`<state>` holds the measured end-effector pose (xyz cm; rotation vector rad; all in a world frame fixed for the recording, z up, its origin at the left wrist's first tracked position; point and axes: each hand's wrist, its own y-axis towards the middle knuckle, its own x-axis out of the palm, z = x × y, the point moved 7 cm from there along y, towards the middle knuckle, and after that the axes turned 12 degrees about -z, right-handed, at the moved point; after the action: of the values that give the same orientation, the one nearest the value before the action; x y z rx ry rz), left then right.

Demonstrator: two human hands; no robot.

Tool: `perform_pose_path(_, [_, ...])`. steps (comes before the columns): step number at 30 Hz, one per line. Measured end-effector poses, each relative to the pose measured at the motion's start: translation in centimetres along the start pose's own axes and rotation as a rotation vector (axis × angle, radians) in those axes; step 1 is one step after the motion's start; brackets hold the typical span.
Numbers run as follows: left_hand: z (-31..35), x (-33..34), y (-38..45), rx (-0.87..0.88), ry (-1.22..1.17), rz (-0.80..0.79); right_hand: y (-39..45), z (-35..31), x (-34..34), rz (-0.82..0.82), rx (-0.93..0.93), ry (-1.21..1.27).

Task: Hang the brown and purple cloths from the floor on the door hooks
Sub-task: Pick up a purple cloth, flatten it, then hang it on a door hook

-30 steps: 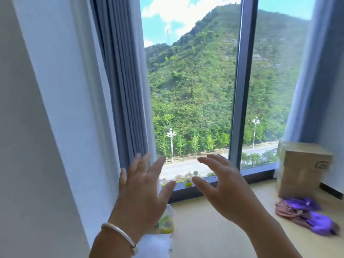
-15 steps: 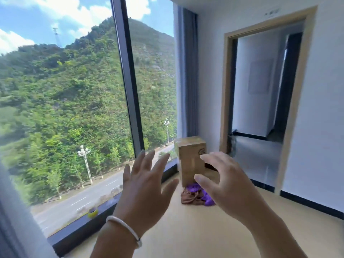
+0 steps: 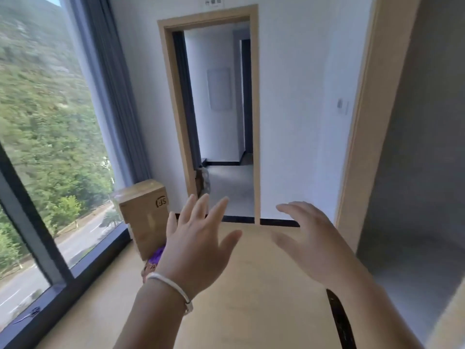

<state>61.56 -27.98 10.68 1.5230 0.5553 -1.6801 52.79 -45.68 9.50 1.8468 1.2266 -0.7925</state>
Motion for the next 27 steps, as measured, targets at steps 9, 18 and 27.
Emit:
perform_pose_path(9, [1.7, 5.3, 13.0, 0.168, -0.080, -0.073, 6.8, 7.9, -0.8, 0.067, 0.199, -0.066])
perform_pose_path(18, [-1.3, 6.3, 27.9, 0.224, -0.176, -0.064, 20.2, 10.1, -0.9, 0.119, 0.230, -0.087])
perform_pose_path(27, [-1.6, 8.8, 37.7, 0.274, -0.221, -0.092, 28.0, 15.2, -0.6, 0.129, 0.283, -0.091])
